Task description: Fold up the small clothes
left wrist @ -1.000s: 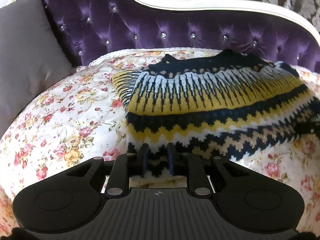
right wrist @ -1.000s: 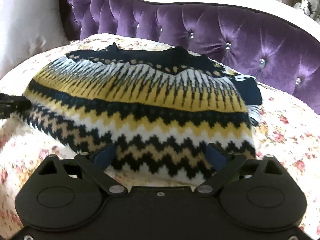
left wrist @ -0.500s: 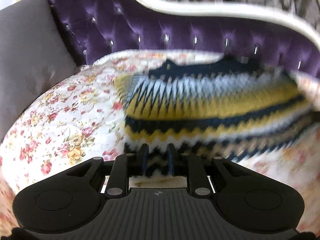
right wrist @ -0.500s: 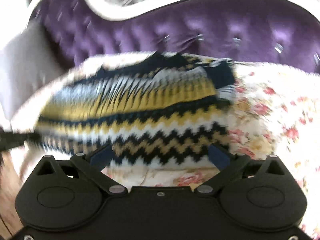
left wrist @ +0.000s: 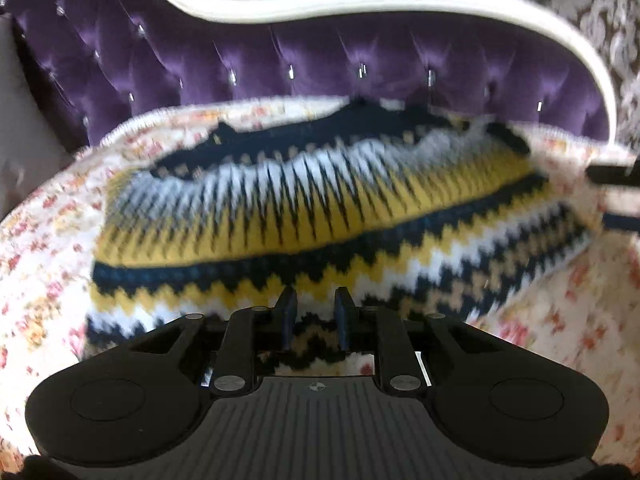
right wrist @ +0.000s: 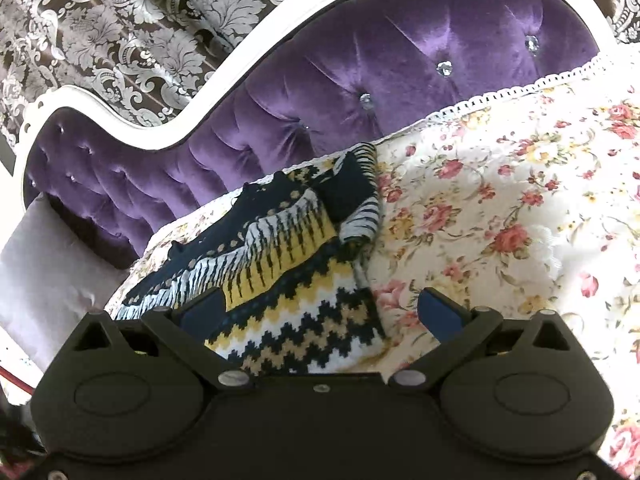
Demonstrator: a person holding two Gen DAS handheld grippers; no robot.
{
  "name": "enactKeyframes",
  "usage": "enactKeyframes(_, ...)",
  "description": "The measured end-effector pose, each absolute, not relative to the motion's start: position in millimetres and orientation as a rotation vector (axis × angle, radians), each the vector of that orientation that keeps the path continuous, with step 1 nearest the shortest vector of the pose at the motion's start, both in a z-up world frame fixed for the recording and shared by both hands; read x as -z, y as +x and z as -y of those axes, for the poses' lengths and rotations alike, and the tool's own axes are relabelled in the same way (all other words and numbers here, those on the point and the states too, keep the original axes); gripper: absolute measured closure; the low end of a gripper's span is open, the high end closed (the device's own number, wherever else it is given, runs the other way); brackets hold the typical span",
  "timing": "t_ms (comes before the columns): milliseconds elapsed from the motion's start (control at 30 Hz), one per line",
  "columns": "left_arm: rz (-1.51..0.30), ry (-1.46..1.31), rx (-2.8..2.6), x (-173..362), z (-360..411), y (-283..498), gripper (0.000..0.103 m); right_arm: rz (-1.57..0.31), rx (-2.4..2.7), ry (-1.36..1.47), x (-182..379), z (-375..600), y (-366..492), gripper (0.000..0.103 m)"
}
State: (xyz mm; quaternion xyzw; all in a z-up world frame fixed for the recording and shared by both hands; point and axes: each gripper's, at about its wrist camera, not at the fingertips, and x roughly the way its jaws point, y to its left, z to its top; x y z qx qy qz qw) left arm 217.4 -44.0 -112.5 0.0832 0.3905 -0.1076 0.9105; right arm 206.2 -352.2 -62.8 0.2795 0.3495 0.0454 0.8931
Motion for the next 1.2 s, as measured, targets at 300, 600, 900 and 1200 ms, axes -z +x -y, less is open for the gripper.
enactKeyframes(300, -0.764, 0.185, 0.17, 119, 49, 205, 0.082, -0.749, -0.096, 0.595, 66, 350, 207, 0.001)
enactKeyframes(600, -0.808, 0.113, 0.19, 117, 41, 214, 0.082, -0.776, -0.094, 0.596, 73, 348, 205, 0.001)
enactKeyframes(900, -0.824, 0.102, 0.196, 117, 40, 217, 0.082, -0.76, -0.075, 0.625, 76, 354, 206, 0.001)
enactKeyframes(1200, -0.828, 0.093, 0.21, 116, 37, 217, 0.082, -0.712, -0.036, 0.64, 80, 369, 213, 0.001)
